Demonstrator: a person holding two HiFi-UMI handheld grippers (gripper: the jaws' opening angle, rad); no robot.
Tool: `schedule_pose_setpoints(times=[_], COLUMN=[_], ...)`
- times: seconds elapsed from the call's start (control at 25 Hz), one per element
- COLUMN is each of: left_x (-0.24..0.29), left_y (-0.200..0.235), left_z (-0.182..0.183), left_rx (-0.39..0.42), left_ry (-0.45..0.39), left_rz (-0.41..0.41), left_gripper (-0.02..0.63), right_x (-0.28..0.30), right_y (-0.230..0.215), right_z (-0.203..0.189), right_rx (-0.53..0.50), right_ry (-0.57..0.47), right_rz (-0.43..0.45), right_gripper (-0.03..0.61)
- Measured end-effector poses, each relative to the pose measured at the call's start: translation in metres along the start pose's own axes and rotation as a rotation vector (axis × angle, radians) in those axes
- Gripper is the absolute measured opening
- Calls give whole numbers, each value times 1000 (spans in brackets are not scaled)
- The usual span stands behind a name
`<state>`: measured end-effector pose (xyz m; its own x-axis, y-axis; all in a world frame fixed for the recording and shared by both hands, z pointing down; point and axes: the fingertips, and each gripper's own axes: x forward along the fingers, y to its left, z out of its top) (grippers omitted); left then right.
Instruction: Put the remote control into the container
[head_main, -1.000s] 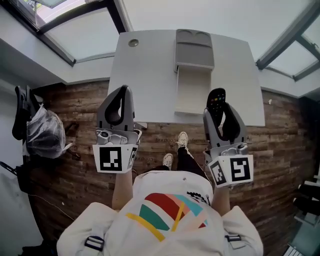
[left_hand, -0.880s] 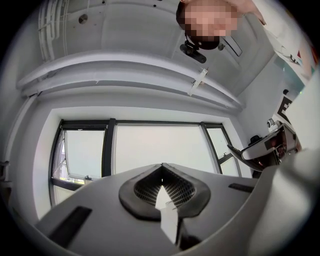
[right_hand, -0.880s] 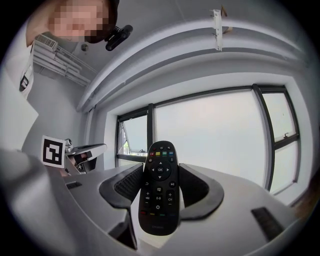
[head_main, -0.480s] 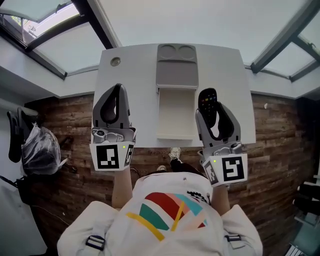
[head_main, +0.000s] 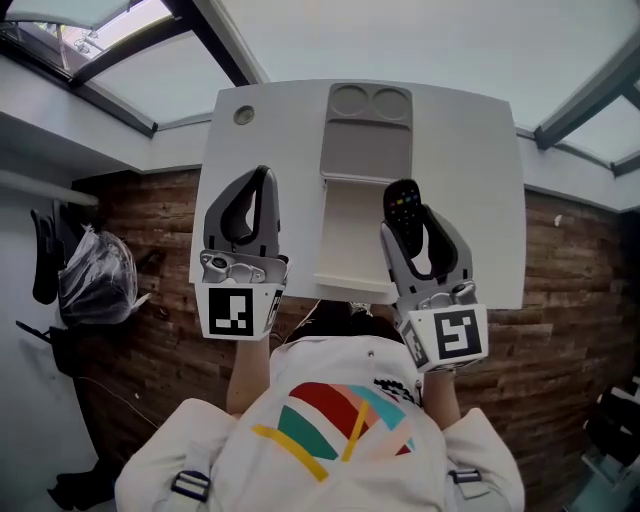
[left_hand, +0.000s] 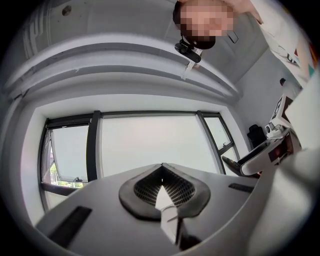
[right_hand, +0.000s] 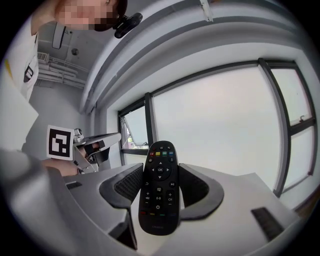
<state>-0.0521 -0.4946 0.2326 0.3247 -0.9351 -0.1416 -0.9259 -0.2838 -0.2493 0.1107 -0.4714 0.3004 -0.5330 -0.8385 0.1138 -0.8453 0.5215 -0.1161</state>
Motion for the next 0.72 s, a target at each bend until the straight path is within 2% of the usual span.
schedule_pose_setpoints(times=[0.28,0.4,0.52,0.6,0.72], left_x=[16,20,23,24,29], left_y=[20,35,37,39,47], left_z=[8,-3,-16,-30,-59], left_rx=[52,35,38,8,-91], left_ry=[-63,-41,17,47,53], left_rz=[14,26,30,19,3], left_gripper=[8,8,8,8,8], right_x=[30,45,50,55,70], right_y=[0,7,6,4,4], right_z=[-2,-5,-14,-25,-46], right_rx=[-22,-15,-43,-37,-14], right_ry=[44,73,118,157,212], right_rz=[15,41,37,17,5], right_gripper=[229,229,229,229,229])
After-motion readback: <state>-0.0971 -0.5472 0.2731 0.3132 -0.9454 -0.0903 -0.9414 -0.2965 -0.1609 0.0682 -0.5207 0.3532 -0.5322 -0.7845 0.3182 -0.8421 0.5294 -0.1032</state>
